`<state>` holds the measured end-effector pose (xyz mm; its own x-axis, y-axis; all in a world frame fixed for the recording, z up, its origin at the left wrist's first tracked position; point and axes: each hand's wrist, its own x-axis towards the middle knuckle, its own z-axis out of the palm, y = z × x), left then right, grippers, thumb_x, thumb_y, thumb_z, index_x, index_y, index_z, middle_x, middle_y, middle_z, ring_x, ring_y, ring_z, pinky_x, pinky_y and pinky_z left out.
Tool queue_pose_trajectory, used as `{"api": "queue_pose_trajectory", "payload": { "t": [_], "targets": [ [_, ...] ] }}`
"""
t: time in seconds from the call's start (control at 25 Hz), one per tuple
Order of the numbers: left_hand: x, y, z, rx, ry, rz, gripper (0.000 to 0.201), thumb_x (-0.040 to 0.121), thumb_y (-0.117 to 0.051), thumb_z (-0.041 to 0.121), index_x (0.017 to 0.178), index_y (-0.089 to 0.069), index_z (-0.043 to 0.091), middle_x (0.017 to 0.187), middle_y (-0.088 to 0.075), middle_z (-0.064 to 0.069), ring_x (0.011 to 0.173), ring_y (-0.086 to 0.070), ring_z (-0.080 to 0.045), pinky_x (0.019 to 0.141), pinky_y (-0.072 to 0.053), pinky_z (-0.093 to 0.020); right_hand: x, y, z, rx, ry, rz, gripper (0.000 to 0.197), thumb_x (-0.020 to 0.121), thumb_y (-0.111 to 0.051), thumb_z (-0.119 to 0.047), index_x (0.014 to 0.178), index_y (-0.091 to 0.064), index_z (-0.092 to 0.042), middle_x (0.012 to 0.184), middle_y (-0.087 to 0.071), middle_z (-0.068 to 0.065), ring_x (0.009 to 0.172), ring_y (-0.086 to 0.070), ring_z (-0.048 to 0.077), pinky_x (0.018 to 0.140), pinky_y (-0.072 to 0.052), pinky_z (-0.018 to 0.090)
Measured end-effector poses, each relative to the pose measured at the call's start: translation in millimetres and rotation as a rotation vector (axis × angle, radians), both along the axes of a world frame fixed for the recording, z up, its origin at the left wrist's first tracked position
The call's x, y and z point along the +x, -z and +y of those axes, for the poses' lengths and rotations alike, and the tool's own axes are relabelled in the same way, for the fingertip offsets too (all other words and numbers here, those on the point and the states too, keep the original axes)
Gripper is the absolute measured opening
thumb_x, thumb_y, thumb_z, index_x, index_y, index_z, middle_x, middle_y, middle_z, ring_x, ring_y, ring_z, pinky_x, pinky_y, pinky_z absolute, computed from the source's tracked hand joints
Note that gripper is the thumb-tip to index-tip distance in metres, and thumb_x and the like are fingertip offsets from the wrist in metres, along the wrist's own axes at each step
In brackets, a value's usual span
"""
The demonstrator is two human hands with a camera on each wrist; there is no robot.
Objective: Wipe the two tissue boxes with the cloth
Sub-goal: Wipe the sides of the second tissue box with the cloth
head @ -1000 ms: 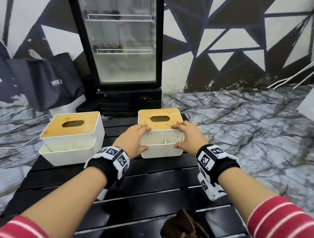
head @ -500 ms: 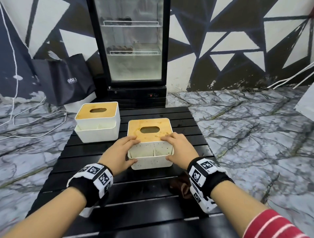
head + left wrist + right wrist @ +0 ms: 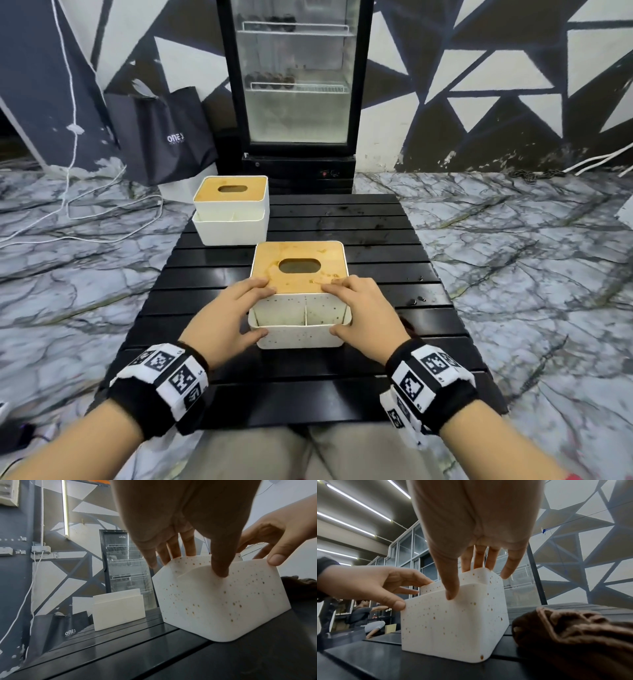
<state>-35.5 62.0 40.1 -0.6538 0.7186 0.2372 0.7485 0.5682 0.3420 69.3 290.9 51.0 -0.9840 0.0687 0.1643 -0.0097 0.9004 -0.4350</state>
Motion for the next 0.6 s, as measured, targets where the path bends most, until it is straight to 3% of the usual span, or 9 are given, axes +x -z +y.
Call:
{"api": "queue_pose_trajectory", "payload": {
  "t": [0.16, 0.36, 0.48, 0.56, 0.6],
  "targets": [
    [14.1, 4.5, -13.7, 0.037, 0.024, 0.030, 0.065, 0.070, -0.081, 0.025, 0.129, -0.053, 0.027, 0.135, -0.039, 0.018, 0.125, -0.036, -0.001, 0.105, -0.021, -0.010, 17.0, 4.2, -8.9, -0.010, -0.015, 0.042, 0.064, 0.075, -0.068, -0.025, 0.133, -0.041, -0.030, 0.131, -0.041, -0.010, 0.122, -0.031, 0.012, 0.103, -0.026, 0.021],
    [20.6, 4.6, -13.4, 0.009, -0.001, 0.054, 0.063, 0.068, -0.081, 0.028, 0.127, -0.056, 0.025, 0.135, -0.050, 0.007, 0.124, -0.047, -0.012, 0.105, -0.028, -0.016, 20.0, 5.0, -11.4, -0.027, -0.038, 0.052, 0.065, 0.075, -0.069, -0.024, 0.134, -0.041, -0.029, 0.133, -0.041, -0.010, 0.124, -0.029, 0.009, 0.104, -0.024, 0.018],
    [26.0, -4.3, -6.5, -0.038, -0.013, 0.131, 0.055, 0.070, -0.061, 0.052, 0.117, -0.061, 0.022, 0.126, -0.058, 0.003, 0.112, -0.057, -0.017, 0.099, -0.039, -0.023, 24.1, 0.0, 2.3, -0.284, -0.041, 0.156, 0.060, 0.078, -0.069, -0.019, 0.132, -0.044, -0.028, 0.129, -0.044, -0.016, 0.121, -0.034, -0.005, 0.103, -0.022, 0.007],
    [27.8, -12.2, 4.1, -0.031, -0.065, 0.160, 0.054, 0.073, -0.048, 0.059, 0.108, -0.064, 0.022, 0.116, -0.062, 0.004, 0.103, -0.060, -0.016, 0.090, -0.047, -0.029, 25.0, -1.0, 21.5, -0.415, 0.101, 0.342, 0.048, 0.080, -0.066, -0.013, 0.125, -0.052, -0.026, 0.122, -0.051, -0.016, 0.115, -0.043, -0.004, 0.099, -0.028, 0.007],
    [27.8, -16.1, 11.3, -0.009, -0.090, 0.151, 0.054, 0.076, -0.044, 0.061, 0.109, -0.064, 0.022, 0.115, -0.062, 0.004, 0.102, -0.060, -0.017, 0.089, -0.048, -0.031, 23.5, 0.8, 31.8, -0.428, 0.167, 0.352, 0.044, 0.081, -0.065, -0.012, 0.122, -0.053, -0.025, 0.120, -0.053, -0.015, 0.114, -0.045, -0.001, 0.098, -0.031, 0.009]
  ]
}}
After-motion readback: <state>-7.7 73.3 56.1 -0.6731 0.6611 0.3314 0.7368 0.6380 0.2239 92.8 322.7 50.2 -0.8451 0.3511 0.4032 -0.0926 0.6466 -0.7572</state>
